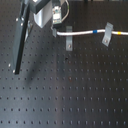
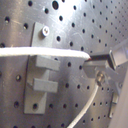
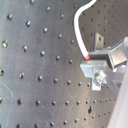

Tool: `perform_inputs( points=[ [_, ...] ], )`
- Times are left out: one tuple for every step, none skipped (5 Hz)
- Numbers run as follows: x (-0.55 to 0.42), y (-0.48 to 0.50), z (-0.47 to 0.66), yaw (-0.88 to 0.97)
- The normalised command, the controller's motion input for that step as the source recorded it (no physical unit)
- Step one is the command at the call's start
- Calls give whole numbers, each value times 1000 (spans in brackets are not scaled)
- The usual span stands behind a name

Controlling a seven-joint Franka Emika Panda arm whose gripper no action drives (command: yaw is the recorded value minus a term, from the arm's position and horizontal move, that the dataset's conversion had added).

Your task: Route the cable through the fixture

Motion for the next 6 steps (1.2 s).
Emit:
perform_inputs(
  points=[
    [0, 0, -26, 0],
    [-7, -9, -79, 37],
    [-80, -110, -215, 0],
    [-103, -142, -267, -69],
    [-28, -47, -205, -29],
    [0, -1, -169, 0]
  ],
)
